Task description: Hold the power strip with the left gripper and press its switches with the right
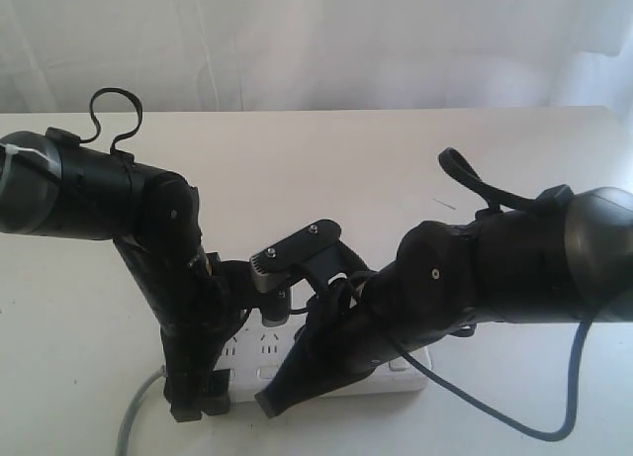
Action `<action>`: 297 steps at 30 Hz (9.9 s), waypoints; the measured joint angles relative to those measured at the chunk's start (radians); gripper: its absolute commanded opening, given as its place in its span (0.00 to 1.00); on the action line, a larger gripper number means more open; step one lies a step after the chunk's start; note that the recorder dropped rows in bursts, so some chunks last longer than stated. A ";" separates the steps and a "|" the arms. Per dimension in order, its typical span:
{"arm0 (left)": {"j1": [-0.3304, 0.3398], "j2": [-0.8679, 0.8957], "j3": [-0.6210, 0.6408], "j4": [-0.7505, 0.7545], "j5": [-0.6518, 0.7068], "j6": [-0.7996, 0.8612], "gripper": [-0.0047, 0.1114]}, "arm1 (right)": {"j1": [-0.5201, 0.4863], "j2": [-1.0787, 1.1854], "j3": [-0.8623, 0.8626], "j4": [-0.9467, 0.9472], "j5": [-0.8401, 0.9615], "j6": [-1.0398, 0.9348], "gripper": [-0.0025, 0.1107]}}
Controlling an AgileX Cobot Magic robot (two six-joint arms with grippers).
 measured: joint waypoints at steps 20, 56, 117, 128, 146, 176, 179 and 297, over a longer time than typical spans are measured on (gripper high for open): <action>0.000 0.000 0.000 0.010 0.002 -0.006 0.04 | 0.000 0.048 -0.010 -0.047 -0.059 0.000 0.02; 0.000 0.000 0.000 0.012 0.004 -0.008 0.04 | 0.000 0.018 -0.003 -0.111 0.012 0.016 0.02; 0.000 0.000 0.000 0.014 0.004 -0.010 0.04 | 0.002 0.003 -0.003 -0.283 0.021 0.255 0.02; 0.000 0.000 0.000 0.014 0.004 -0.010 0.04 | 0.027 0.037 -0.006 -0.258 -0.041 0.255 0.02; 0.000 0.000 0.000 0.014 0.004 -0.010 0.04 | 0.030 0.038 -0.015 -0.290 -0.012 0.251 0.02; -0.002 0.000 -0.005 0.051 0.008 -0.073 0.04 | 0.031 -0.044 -0.003 -0.266 0.004 0.233 0.02; -0.002 0.000 -0.005 0.055 0.010 -0.087 0.04 | 0.031 -0.032 -0.003 -0.266 0.004 0.233 0.02; -0.002 0.000 -0.009 0.055 0.031 0.014 0.04 | -0.015 -0.056 0.078 -0.421 0.001 0.333 0.02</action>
